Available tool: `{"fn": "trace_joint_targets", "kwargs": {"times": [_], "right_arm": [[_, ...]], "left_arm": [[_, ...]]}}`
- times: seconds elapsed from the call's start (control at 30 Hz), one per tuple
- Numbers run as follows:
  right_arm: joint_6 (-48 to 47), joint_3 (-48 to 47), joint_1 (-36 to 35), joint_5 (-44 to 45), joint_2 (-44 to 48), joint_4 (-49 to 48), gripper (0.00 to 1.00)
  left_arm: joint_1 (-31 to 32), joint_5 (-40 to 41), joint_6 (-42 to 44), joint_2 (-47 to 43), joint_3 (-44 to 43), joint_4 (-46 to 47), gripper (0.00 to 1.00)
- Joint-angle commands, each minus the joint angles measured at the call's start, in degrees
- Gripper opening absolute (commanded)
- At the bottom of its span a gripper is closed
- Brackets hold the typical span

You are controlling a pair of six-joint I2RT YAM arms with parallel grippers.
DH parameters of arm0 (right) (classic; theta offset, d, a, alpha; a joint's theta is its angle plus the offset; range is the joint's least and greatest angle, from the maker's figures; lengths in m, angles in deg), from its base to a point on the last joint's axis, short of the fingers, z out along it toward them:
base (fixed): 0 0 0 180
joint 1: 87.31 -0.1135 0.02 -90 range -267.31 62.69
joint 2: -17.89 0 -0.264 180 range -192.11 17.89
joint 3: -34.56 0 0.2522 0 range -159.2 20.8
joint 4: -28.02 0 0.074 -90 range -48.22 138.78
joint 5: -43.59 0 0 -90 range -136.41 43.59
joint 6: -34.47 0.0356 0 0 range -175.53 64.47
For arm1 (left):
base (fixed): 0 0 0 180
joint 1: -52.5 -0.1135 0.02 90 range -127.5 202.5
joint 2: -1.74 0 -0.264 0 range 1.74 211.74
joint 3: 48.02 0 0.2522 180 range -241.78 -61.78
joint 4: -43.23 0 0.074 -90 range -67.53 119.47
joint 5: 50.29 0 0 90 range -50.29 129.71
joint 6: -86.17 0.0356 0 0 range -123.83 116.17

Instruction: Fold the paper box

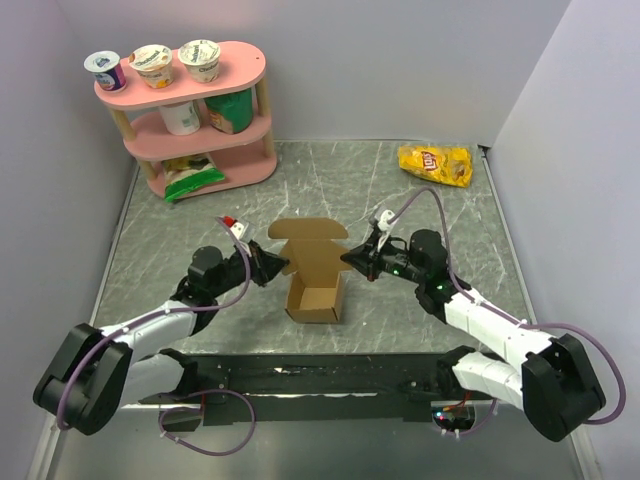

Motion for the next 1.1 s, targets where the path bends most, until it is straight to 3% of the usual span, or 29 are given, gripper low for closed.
{"fn": "trace_joint_targets", "kwargs": {"times": [0.0, 0.17, 0.43, 0.77, 1.07], "right_arm": [[-1.0, -0.4, -4.6, 13.6, 1.6, -0.8, 0.0], [2.3, 0.7, -9.7, 26.7, 0.5, -2.8, 0.0], [6.8, -1.8, -16.1, 44.8, -4.0, -1.1, 0.0], [12.0, -2.6, -26.2, 62.4, -9.6, -3.1, 0.0], [12.7, -4.8, -32.7, 71.4, -14.2, -3.3, 0.0]], "left_arm": [[5.8, 14.3, -0.5, 0.1, -4.4, -4.5, 0.11], [9.9, 22.7, -2.5, 0.8, -4.4, -4.7, 0.09], [15.0, 29.2, -3.6, 0.9, -2.8, -1.5, 0.07], [19.5, 37.5, -6.2, 2.2, -3.3, -2.8, 0.06], [23.8, 47.4, -10.8, 6.0, -6.5, -5.6, 0.06]]}}
